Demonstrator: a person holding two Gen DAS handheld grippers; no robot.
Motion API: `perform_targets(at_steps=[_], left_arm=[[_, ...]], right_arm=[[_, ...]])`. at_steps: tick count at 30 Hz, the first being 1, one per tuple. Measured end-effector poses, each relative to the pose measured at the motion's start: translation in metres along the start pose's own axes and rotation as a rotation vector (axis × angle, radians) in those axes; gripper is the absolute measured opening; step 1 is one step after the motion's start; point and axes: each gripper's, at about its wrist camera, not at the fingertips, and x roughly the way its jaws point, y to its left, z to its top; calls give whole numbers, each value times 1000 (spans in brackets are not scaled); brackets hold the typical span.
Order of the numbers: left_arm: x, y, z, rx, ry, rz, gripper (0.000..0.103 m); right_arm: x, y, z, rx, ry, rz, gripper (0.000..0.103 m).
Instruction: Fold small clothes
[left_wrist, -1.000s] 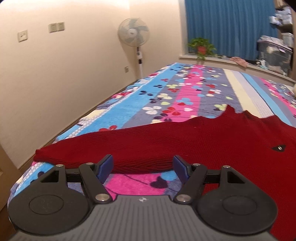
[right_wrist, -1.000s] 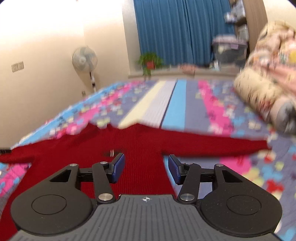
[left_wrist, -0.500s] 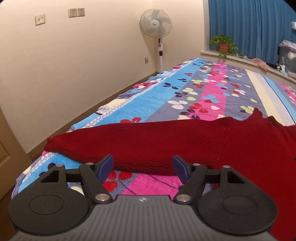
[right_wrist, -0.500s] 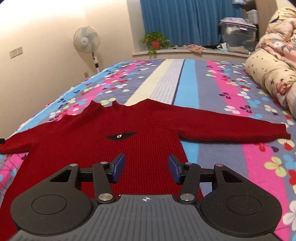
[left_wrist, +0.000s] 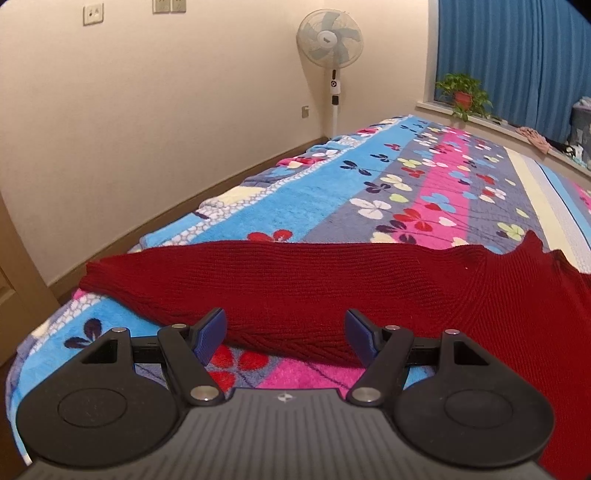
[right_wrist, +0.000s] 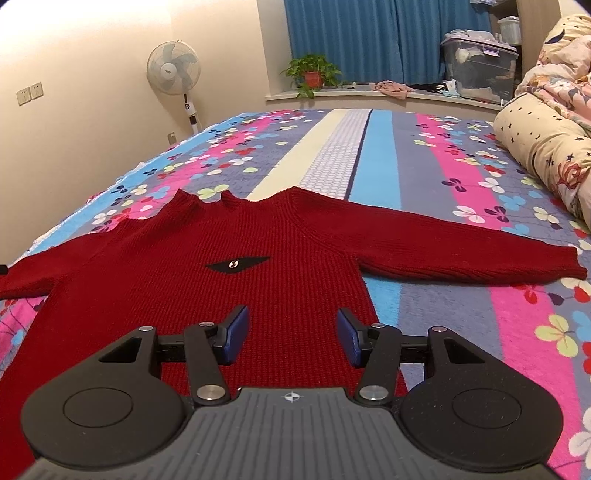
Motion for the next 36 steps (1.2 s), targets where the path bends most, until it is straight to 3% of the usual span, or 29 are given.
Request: perform_targets(at_steps=[30,36], left_arm=[[59,34,11,-177,77,5,79],[76,37,10,-202,130,-9,79]], right_arm=[[28,9,-6,-81,58,-75,60],[32,13,-8,-104,68,-78,60]])
